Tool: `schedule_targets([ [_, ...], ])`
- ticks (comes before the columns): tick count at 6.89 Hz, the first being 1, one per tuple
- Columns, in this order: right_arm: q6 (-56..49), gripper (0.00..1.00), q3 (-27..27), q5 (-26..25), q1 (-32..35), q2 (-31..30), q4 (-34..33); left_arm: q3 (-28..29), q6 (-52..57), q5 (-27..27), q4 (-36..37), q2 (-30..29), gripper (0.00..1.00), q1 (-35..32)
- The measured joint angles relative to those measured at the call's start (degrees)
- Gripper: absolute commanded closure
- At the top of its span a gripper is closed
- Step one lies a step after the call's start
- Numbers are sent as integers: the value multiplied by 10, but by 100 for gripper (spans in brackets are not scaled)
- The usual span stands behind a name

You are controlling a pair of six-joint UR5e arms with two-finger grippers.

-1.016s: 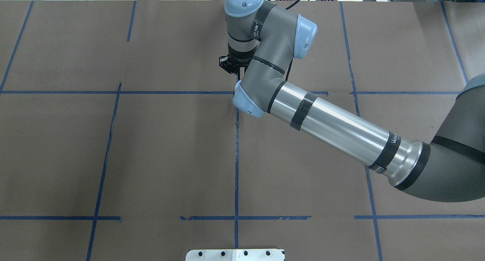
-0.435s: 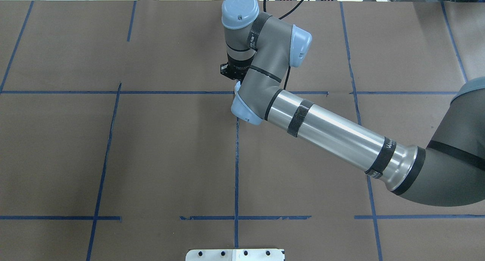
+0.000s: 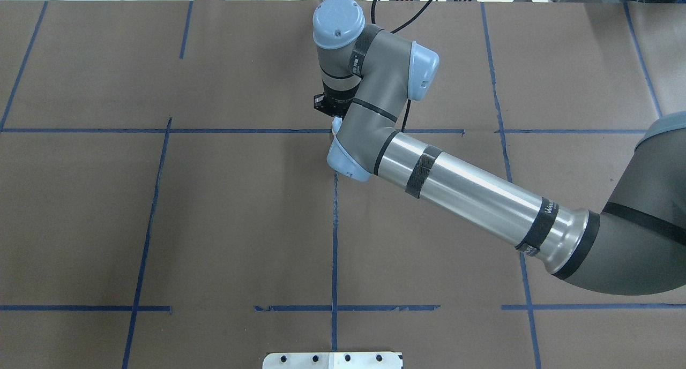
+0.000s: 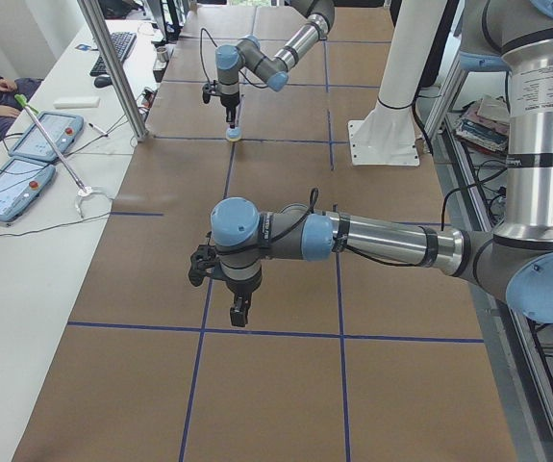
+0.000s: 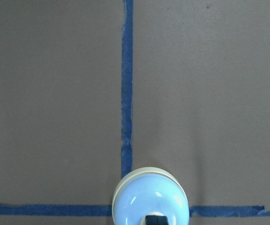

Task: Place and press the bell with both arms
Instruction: 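Press down on the bell's plunger with the right gripper, then raise the right gripper off the bell and withdraw the right arm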

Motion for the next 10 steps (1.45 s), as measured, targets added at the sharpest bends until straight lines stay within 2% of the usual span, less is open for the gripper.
schedule_targets([
  [2, 1, 92, 0, -6, -5, 0, 0, 0, 0, 0, 0, 0, 0, 0],
  [3, 1, 82, 2, -5, -4, 0, 0, 0, 0, 0, 0, 0, 0, 0],
  [4, 1, 38, 14, -1, 0, 4, 0, 0, 0, 0, 0, 0, 0, 0],
  [5, 2, 1, 27, 12, 9, 6, -1, 0, 0, 0, 0, 0, 0, 0],
  [7, 11, 0, 51, 36, 25, 6, -14, 1, -10, 0, 0, -1, 0, 0],
  [8, 8, 0, 68, 64, 46, 0, -32, 1, -27, 0, -1, -2, 0, 1],
  [10, -58, 0, 126, 131, 102, -65, -51, 3, -42, 0, -6, -5, 0, 4],
])
